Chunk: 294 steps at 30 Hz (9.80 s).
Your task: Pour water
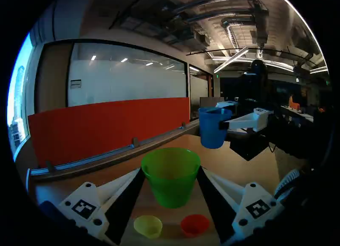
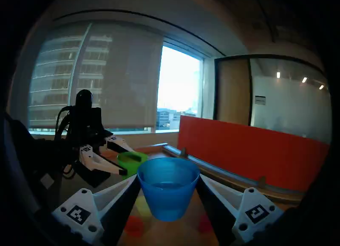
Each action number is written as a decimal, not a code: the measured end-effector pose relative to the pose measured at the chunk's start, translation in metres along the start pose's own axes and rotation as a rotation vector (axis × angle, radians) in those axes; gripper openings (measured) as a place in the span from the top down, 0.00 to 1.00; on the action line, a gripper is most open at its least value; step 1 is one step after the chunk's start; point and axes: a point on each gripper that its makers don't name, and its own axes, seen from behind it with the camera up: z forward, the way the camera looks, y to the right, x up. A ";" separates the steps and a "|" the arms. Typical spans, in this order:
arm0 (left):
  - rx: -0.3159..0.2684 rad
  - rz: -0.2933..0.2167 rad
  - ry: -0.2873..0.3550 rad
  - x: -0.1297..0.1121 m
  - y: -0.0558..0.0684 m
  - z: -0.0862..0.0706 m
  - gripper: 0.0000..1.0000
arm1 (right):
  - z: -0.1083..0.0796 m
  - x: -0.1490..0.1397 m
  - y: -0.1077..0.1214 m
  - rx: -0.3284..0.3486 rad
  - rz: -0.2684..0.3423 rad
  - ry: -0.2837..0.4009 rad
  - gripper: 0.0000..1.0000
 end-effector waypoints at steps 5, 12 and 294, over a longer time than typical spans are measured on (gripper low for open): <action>-0.007 0.002 -0.001 -0.003 0.004 0.000 0.14 | 0.001 0.008 0.004 -0.006 -0.042 -0.010 0.10; -0.024 -0.001 0.004 -0.005 0.010 0.001 0.14 | 0.004 0.019 0.003 0.007 -0.098 -0.017 0.10; -0.024 0.039 -0.272 -0.126 0.015 -0.025 0.15 | 0.026 -0.115 0.036 0.010 0.044 -0.421 0.10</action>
